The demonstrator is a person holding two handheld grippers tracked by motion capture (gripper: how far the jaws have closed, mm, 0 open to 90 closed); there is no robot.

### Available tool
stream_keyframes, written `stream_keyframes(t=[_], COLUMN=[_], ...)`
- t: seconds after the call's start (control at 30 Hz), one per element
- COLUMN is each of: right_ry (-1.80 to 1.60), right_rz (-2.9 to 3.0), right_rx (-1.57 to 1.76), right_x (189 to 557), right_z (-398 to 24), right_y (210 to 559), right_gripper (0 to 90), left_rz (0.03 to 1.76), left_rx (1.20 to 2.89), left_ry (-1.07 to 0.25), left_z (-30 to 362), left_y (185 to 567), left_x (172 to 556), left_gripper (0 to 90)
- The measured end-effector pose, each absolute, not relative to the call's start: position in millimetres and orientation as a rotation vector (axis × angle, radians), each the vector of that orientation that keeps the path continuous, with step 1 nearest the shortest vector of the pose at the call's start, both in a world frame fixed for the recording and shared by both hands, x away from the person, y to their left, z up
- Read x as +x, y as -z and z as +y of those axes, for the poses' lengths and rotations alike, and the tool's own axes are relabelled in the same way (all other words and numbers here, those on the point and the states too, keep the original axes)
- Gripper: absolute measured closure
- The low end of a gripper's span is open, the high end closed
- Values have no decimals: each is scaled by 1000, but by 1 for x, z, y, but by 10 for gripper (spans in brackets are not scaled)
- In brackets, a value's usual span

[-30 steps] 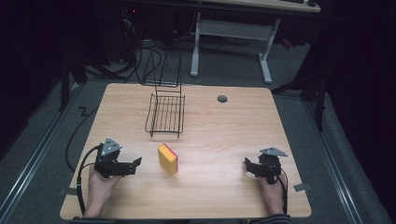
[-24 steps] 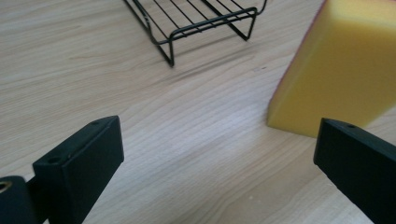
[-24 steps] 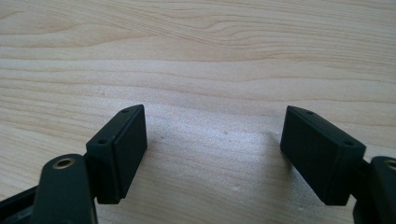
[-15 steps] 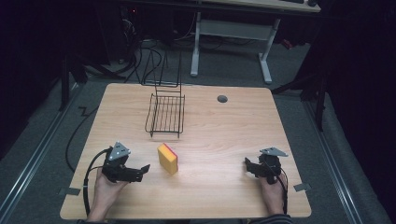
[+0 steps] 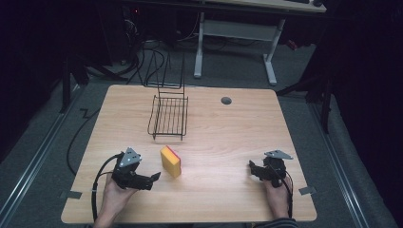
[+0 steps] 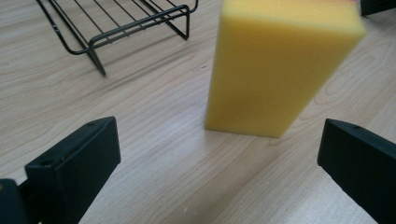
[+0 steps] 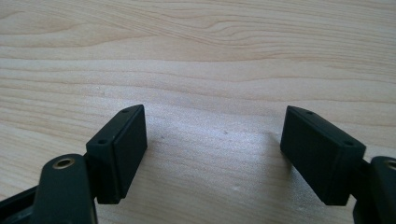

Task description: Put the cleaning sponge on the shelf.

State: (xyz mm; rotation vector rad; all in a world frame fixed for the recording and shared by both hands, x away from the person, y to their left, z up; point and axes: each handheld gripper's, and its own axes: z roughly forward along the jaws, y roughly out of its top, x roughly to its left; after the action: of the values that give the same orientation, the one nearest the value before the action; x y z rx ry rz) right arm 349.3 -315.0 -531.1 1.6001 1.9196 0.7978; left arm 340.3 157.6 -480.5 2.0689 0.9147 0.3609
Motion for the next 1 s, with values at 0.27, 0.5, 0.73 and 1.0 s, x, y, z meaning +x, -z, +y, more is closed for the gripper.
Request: stream_keyframes(t=[0.27,0.5,0.73,1.0], right_ry=[-799,-799,-798,-799], right_rz=[1921,1922,1924,1924], right_rx=[1600,1599,1594,1593], right_x=[349,349,349,349], right_z=[-315,-315,-315,-315], right_y=[531,531,531,531], right_gripper=[230,230,230,230], left_rz=[880,859,854,845], left_rx=[2087,2098,2100,2107], left_ry=[-350,-329,-325,-315], left_z=[146,136,130,124], left_y=[479,480,481,482], left_x=[339,340,341,343], left_gripper=[2,1,1,1])
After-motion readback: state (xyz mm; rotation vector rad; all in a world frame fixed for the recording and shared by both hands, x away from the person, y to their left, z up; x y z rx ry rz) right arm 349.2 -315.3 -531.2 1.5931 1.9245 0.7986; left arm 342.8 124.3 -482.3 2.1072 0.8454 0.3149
